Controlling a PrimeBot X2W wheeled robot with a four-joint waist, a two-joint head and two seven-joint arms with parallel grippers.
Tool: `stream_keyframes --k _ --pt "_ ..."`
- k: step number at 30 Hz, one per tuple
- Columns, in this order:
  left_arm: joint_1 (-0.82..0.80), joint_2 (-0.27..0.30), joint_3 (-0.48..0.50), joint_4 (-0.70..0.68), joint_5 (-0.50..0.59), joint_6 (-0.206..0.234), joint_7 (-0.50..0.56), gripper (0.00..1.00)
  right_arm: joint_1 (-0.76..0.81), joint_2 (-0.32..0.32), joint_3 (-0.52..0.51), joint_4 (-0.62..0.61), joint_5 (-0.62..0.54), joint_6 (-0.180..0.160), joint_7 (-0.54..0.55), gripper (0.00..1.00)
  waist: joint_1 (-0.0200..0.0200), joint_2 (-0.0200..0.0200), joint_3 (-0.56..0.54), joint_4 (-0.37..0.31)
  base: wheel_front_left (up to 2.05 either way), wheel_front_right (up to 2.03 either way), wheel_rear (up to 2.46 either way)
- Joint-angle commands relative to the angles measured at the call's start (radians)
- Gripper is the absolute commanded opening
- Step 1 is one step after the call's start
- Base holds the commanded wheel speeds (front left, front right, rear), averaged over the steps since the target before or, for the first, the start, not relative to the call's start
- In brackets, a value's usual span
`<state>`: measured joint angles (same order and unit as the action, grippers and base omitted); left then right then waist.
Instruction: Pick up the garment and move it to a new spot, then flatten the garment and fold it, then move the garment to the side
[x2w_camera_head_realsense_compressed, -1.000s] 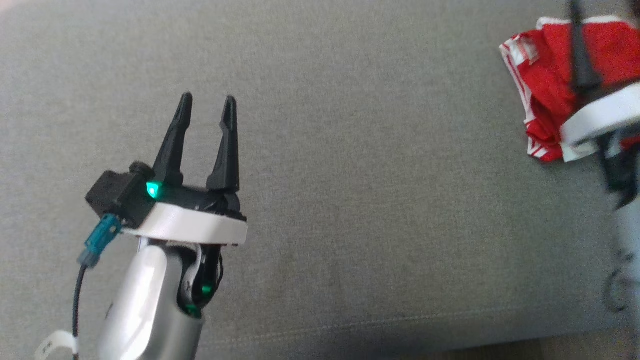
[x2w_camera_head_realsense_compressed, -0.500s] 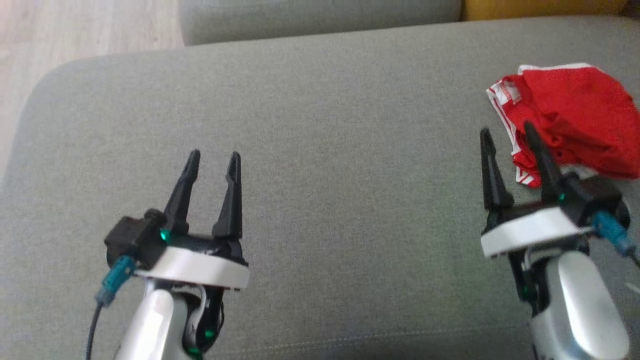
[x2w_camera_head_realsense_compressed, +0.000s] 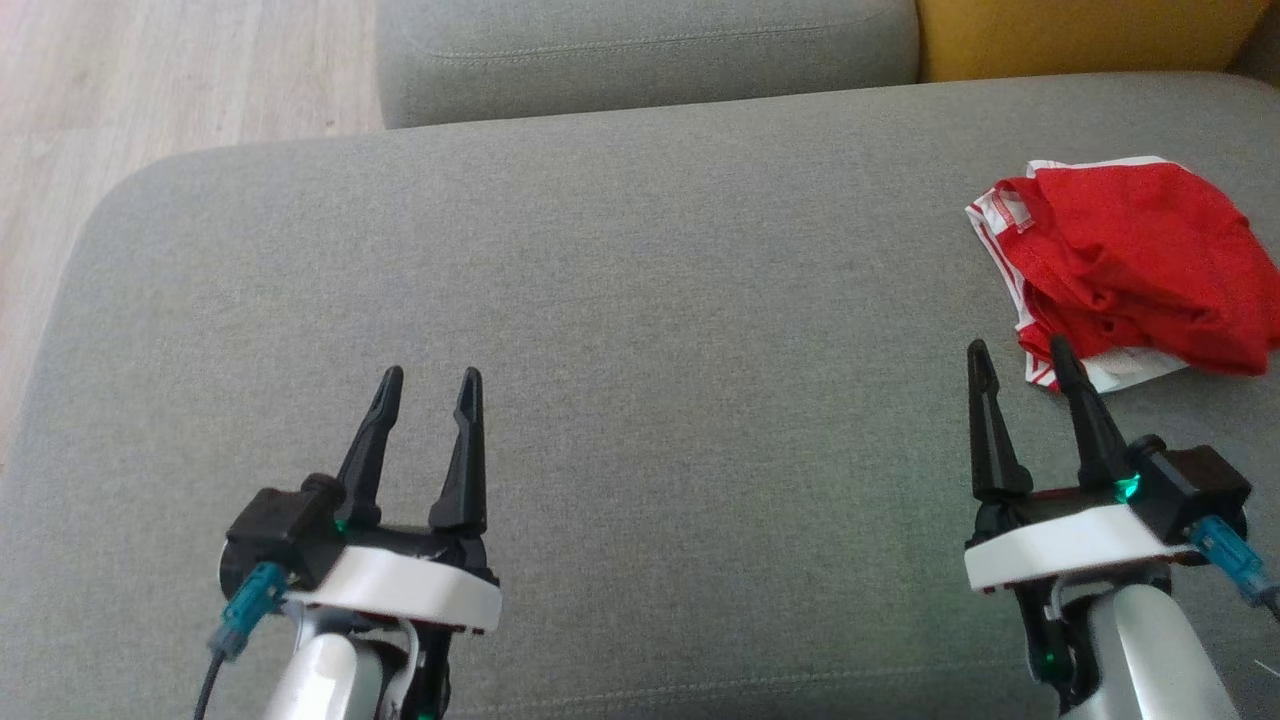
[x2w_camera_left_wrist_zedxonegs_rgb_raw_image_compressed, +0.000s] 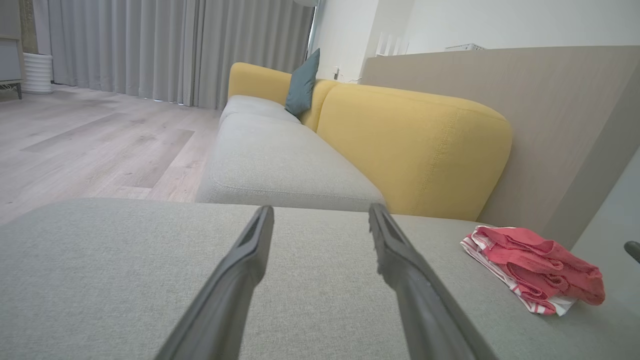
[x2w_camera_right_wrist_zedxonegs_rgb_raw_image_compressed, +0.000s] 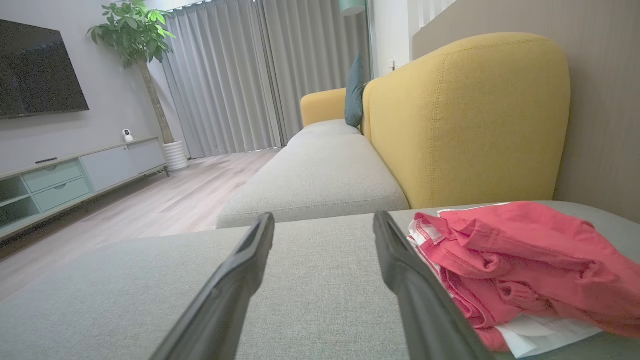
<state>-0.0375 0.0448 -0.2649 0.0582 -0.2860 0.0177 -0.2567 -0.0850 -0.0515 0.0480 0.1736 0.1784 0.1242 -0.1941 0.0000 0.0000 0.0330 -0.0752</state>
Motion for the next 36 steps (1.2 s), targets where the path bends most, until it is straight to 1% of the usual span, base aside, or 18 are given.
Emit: stream_keyframes --k 1,6,13,17,36 --pt "-0.029 0.005 0.032 -0.041 0.001 0.006 -0.005 1.0 -0.02 0.001 0.027 -0.04 0.01 0.007 -0.014 1.0 0.0 0.0 0.001 -0.001 0.0 0.0 0.0" --pt "-0.02 0.005 0.05 -0.053 -0.015 0.013 -0.005 1.0 -0.016 0.001 0.037 -0.042 0.019 0.007 -0.024 1.0 0.0 0.0 -0.002 -0.002 0.0 0.0 0.0" --pt "-0.015 0.005 0.07 -0.07 0.005 0.003 -0.005 1.0 -0.013 0.001 0.054 -0.036 0.022 0.007 -0.034 1.0 0.0 0.0 -0.004 -0.005 0.0 0.0 0.0" --pt "-0.008 0.005 0.081 -0.07 0.012 0.006 -0.005 1.0 -0.012 0.001 0.061 -0.033 0.029 0.007 -0.04 1.0 0.0 0.0 -0.005 -0.006 0.0 0.0 0.0" --pt "0.003 0.005 0.099 -0.083 -0.021 0.02 -0.005 1.0 -0.019 0.001 0.061 -0.027 0.039 0.007 -0.052 1.0 0.0 0.0 -0.001 -0.007 0.0 0.0 0.0"
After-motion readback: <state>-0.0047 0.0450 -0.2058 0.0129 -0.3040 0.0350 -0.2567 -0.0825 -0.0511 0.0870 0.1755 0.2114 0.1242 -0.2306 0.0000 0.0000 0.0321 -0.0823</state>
